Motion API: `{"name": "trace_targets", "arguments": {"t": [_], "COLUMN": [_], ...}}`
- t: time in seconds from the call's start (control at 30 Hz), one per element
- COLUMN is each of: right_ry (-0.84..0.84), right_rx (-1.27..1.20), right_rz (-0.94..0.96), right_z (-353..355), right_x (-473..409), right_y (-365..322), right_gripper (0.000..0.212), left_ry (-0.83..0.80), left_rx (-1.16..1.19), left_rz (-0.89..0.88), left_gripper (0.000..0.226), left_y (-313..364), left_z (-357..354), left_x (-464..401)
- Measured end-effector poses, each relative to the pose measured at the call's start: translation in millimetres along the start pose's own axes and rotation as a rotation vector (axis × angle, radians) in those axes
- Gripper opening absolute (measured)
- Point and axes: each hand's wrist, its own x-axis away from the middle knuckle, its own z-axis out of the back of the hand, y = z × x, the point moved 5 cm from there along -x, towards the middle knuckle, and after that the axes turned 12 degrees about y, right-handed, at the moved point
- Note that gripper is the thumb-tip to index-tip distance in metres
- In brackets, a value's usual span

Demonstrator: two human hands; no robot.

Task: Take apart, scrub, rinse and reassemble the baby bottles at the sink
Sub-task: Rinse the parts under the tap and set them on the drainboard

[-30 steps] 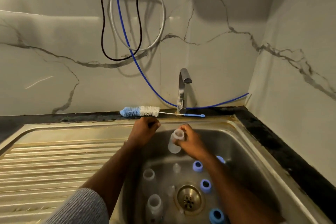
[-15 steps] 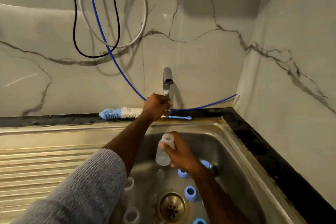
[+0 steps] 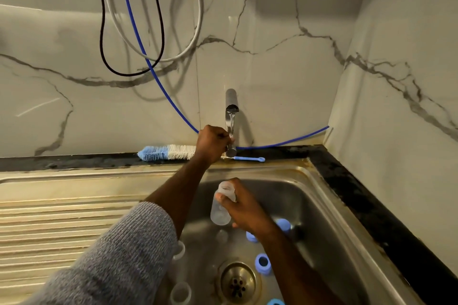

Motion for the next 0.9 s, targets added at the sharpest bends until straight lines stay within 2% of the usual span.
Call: {"name": "trace_targets", "arguments": {"t": [0.2,0.33,0.43,0.5,0.57,0.67,0.8,0.9], "right_ry": [-0.004,-0.025,-0.003,-0.018,-0.004,0.125,0.084,0.139], "right_rx": [-0.034,0.018,0.032,0.069,0.057,-0.076,-0.386,-0.510], "right_rz": [-0.040,-0.020,-0.051,-0.067,-0.090,-0.163,-0.385,-0.478], "right_z": [3.4,3.2,7.9,7.5,6.2,10.0,0.8,-2.3], "right_x": [-1.8,0.3,-1.0,-0.5,-1.2,-6.9,-4.1,-5.7], "right_y": [1.8,2.2,3.9,4.2,3.6,10.6,19.5,24.9], "right_gripper": [0.041,0.041,0.045,0.046,0.039,0.031,0.034,0.031], "left_ry": [-0.014,-0.015,0.029,-0.036,-0.086,-0.100,-0.214,-0.194], "left_rx": [0.048,0.157,0.092,0.060,0.055,0.052,-0.020,-0.066], "left_rz": [0.020,0.108,0.080,0.090,0.109,0.111,0.040,-0.047], "left_gripper": [0.006,0.036,0.022,0.010,0.011,0.020,0.040,0.046], "left_y": [-3.3,-18.6,-35.5,-48.3,-59.8,-73.8,-78.2,-80.8], "left_z": [0.2,14.4,35.6,44.7,52.5,58.3,43.7,35.7], "left_x": [4.3,27.6,61.8,89.9,113.8,135.2,142.8,139.4]}}
